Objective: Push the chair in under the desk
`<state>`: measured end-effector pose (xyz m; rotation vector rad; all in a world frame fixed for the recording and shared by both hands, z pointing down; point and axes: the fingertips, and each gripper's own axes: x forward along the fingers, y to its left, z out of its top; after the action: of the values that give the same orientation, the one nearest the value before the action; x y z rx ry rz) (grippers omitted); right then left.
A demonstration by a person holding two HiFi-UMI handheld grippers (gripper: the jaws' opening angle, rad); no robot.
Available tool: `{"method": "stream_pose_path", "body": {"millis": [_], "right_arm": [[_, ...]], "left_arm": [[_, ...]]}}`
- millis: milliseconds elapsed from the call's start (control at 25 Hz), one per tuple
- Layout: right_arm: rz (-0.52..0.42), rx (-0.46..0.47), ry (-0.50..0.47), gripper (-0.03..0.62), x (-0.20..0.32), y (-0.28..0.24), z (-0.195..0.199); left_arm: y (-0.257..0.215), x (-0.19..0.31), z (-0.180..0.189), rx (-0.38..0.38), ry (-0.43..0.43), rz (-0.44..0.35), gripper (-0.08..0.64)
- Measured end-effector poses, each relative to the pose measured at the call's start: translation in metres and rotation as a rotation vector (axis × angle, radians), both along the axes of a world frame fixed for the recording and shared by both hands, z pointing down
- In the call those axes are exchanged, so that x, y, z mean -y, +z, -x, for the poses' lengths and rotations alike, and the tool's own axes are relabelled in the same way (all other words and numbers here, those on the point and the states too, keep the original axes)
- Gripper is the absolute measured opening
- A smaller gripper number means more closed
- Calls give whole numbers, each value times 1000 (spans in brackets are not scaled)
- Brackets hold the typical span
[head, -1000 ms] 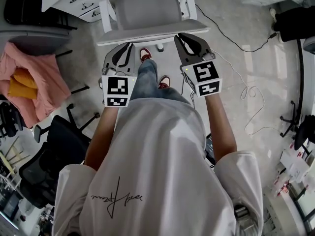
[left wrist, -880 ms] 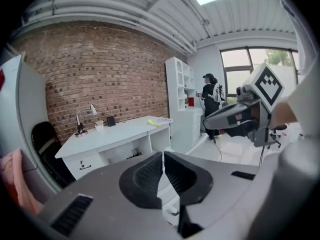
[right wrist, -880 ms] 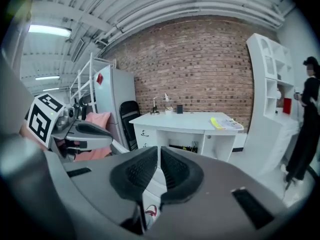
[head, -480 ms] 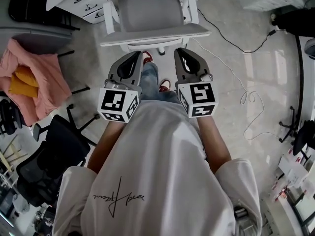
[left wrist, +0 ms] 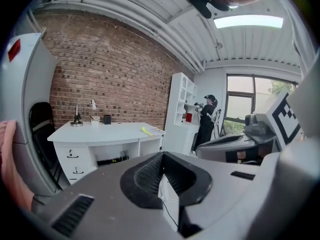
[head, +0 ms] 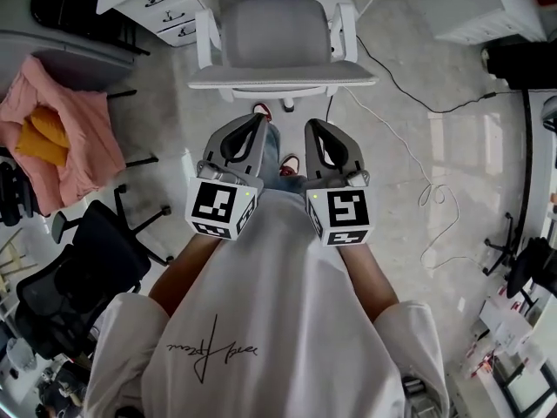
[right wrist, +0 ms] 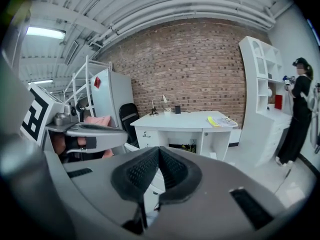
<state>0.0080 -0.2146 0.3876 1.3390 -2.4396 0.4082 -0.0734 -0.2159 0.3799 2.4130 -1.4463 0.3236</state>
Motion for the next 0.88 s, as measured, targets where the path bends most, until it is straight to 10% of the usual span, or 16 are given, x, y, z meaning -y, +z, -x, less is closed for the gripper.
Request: {"method": "stream_pose_path", "body": {"millis": [880], "right_arm": [[-46, -33, -16, 28, -18, -7, 13]], "left_arm": [[-2, -7, 19, 36, -57, -28, 5]]}}
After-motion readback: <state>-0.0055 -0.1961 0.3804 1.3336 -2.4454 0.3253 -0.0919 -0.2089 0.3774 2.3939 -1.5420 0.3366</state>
